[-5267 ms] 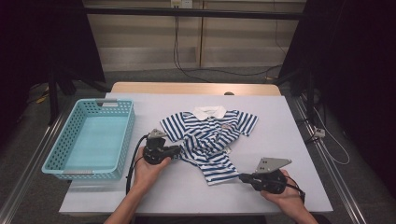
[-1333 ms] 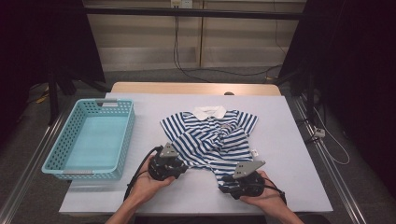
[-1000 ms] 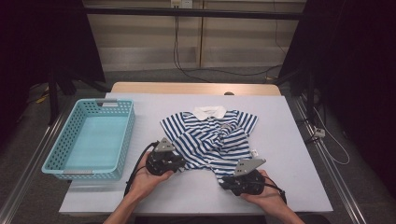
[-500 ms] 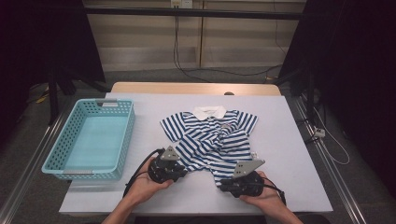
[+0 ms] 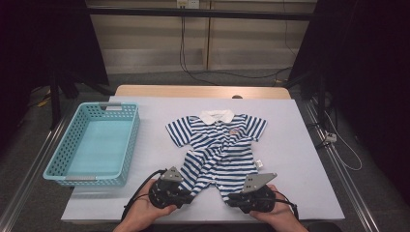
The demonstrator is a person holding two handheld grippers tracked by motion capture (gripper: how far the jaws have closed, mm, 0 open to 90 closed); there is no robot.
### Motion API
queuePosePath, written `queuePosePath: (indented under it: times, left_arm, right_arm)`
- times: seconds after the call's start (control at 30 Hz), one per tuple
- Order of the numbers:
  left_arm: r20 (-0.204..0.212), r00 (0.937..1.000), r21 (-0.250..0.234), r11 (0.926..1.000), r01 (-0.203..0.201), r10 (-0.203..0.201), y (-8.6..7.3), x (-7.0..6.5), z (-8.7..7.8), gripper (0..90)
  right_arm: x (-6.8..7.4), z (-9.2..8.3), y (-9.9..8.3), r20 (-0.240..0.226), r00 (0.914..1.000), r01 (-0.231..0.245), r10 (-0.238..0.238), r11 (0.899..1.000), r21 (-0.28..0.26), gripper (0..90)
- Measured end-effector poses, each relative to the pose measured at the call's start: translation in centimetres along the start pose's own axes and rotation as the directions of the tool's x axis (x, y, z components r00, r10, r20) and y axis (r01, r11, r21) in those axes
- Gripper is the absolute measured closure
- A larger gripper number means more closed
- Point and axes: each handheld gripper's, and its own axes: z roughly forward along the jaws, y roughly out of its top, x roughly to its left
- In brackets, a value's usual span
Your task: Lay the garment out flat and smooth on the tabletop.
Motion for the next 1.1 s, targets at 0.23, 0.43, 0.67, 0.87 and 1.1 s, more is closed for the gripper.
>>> queuePosePath:
  times: [0.23, 0.43, 0.67, 0.87, 1.1]
  left_arm:
    - [0.061, 0.9981, -0.052, 0.9985, 0.015, -0.012, 0.3, -0.2, -0.5, 60.9]
    - [-0.067, 0.9977, -0.127, 0.9919, 0.006, -0.015, 0.7, 2.3, -2.9, 62.4]
    - [-0.167, 0.9824, -0.129, 0.9897, 0.062, -0.084, 0.2, 5.0, -2.7, 64.8]
    - [-0.184, 0.9798, -0.083, 0.9944, 0.064, -0.079, 0.4, 5.5, -1.8, 66.0]
    - [-0.200, 0.9770, -0.062, 0.9962, 0.062, -0.073, 0.4, 5.2, -1.0, 62.4]
  right_arm:
    - [-0.2, -0.9, 0.1, 0.003, 1.0000, 0.005, -0.005, 0.999, -0.050, 65.0]
    - [-3.2, -4.5, -0.5, 0.126, 0.9884, -0.066, 0.085, 0.987, -0.147, 63.6]
    - [-6.4, -6.0, -2.9, 0.235, 0.9528, -0.172, 0.193, 0.979, -0.107, 67.8]
    - [-6.2, -5.5, -4.1, 0.233, 0.9508, -0.204, 0.204, 0.979, -0.028, 64.7]
    - [-5.8, -4.5, -4.2, 0.222, 0.9551, -0.201, 0.196, 0.980, -0.001, 55.8]
